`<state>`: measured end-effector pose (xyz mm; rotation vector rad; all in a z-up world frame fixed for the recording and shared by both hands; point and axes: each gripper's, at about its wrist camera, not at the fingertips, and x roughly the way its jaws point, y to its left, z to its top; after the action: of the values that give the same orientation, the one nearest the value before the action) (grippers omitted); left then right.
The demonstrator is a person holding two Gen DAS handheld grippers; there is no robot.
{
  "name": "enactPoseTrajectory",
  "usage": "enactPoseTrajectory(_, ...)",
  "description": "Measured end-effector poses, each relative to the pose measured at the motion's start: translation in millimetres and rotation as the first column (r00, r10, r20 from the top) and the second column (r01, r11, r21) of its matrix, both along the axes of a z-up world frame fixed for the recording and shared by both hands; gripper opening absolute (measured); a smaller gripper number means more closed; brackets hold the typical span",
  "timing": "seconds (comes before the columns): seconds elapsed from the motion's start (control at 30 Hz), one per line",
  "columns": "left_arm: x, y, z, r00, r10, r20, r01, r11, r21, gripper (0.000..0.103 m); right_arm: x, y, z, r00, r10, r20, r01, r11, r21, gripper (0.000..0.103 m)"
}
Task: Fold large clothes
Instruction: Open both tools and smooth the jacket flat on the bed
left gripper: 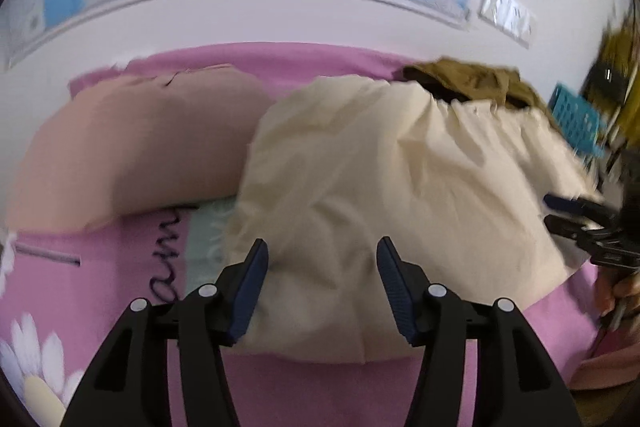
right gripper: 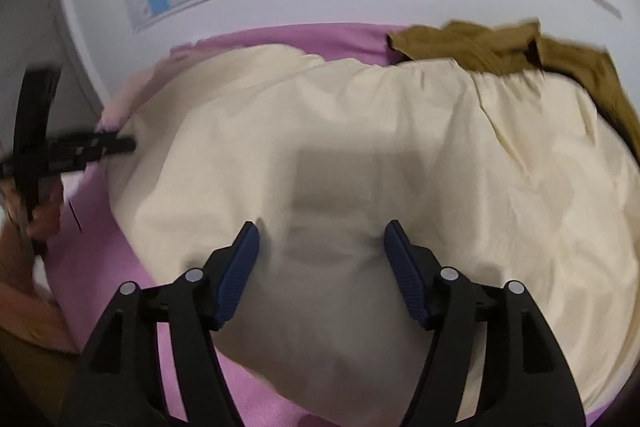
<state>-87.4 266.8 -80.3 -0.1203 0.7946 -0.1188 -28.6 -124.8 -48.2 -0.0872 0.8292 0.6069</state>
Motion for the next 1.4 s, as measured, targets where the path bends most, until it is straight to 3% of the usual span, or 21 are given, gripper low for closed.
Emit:
enactPoseTrajectory(0.17, -24.6, 29.7, 0.9, 0.999, 0.038, 0.009, -0.037, 0.994, -0.101, 0.055, -28.2, 13.9, 24.6, 0.991, 0.11, 0.079, -0.112, 0.994, 0.015, 0.063)
enactPoseTrajectory(0.3, -35.0, 36.1, -6.0, 0.999, 0.049, -0.008, -0.049, 0.989, -0.137, 0.055, -53.6, 49.2, 30.2, 0.959, 0.243, 0.146, -0.244, 0.97, -0.012, 0.071)
enactPoseTrajectory(0.37, -39.1, 33.1, -8.7, 0.999, 0.045, -0.011, -0.046, 0.992, -0.119, 0.05, -62.8, 73.2, 20.9, 0.942, 0.302, 0.147, -0.296, 0.953, -0.063, 0.072)
enactPoseTrajectory(0.5, -42.7, 31.3, -14.2, 0.999, 0.042, -0.023, -0.044, 0.994, -0.1, 0.029, -73.7, 101.9, 2.0, 0.923, 0.342, 0.177, -0.309, 0.932, -0.189, 0.071)
enactPoseTrajectory(0.53, -41.8, 32.8, -16.5, 0.998, 0.047, -0.029, -0.05, 0.993, -0.103, 0.025, -77.5, 106.4, -1.2, 0.915, 0.347, 0.206, -0.297, 0.925, -0.237, 0.068)
enactPoseTrajectory(0.6, -40.5, 36.0, -17.4, 0.998, 0.05, -0.028, -0.053, 0.991, -0.124, 0.02, -78.3, 104.3, -3.7, 0.913, 0.348, 0.212, -0.29, 0.92, -0.262, 0.044)
enactPoseTrajectory(0.63, -40.2, 36.9, -15.1, 0.999, 0.048, -0.019, -0.05, 0.989, -0.136, 0.019, -73.4, 98.2, -1.5, 0.919, 0.347, 0.187, -0.303, 0.925, -0.227, 0.036)
enactPoseTrajectory(0.7, -41.0, 36.8, -8.1, 0.999, 0.041, 0.005, -0.04, 0.989, -0.14, 0.018, -67.1, 89.5, 6.3, 0.925, 0.351, 0.144, -0.33, 0.932, -0.152, 0.01)
enactPoseTrajectory(0.77, -43.3, 38.4, 1.6, 0.999, 0.035, 0.035, -0.03, 0.99, -0.136, 0.018, -59.4, 79.3, 13.2, 0.934, 0.337, 0.117, -0.329, 0.941, -0.081, 0.007)
enactPoseTrajectory(0.87, -37.4, 32.9, -2.6, 0.999, 0.034, -0.005, -0.034, 0.998, -0.051, 0.024, -61.1, 83.2, 4.4, 0.933, 0.346, 0.095, -0.337, 0.936, -0.105, 0.009)
enactPoseTrajectory(0.93, -31.2, 26.2, -9.8, 0.997, 0.063, -0.049, -0.062, 0.998, 0.019, 0.032, -64.4, 83.2, 2.7, 0.933, 0.347, 0.098, -0.339, 0.937, -0.09, 0.016)
enactPoseTrajectory(0.97, -31.7, 23.7, -8.0, 0.996, 0.075, -0.041, -0.074, 0.997, 0.035, 0.033, -63.8, 80.7, 4.3, 0.933, 0.349, 0.09, -0.344, 0.937, -0.066, 0.024)
enactPoseTrajectory(1.07, -43.3, 21.2, 15.5, 0.993, 0.086, 0.077, -0.086, 0.996, 0.004, 0.036, -61.5, 60.1, 19.0, 0.943, 0.315, 0.11, -0.318, 0.948, 0.007, 0.048)
enactPoseTrajectory(1.1, -47.6, 19.3, 25.5, 0.99, 0.078, 0.121, -0.077, 0.997, -0.01, 0.043, -60.1, 53.7, 23.1, 0.948, 0.293, 0.123, -0.297, 0.955, 0.019, 0.052)
enactPoseTrajectory(1.13, -50.4, 18.0, 31.9, 0.986, 0.067, 0.153, -0.065, 0.998, -0.017, 0.048, -56.6, 41.3, 27.9, 0.959, 0.253, 0.129, -0.259, 0.965, 0.036, 0.052)
enactPoseTrajectory(1.23, -46.9, 0.2, 41.7, 0.981, -0.01, 0.193, 0.015, 1.0, -0.023, 0.049, -37.0, 3.4, 29.5, 0.991, 0.087, 0.1, -0.094, 0.994, 0.06, 0.052)
enactPoseTrajectory(1.33, -27.1, -29.7, 30.4, 0.985, -0.088, 0.147, 0.089, 0.996, -0.006, 0.049, -11.4, -32.1, 14.2, 0.997, -0.078, -0.006, 0.078, 0.994, 0.071, 0.05)
enactPoseTrajectory(1.4, -10.5, -52.9, 13.4, 0.987, -0.137, 0.087, 0.138, 0.99, -0.01, 0.049, -1.9, -44.8, -2.6, 0.991, -0.117, -0.059, 0.12, 0.991, 0.061, 0.04)
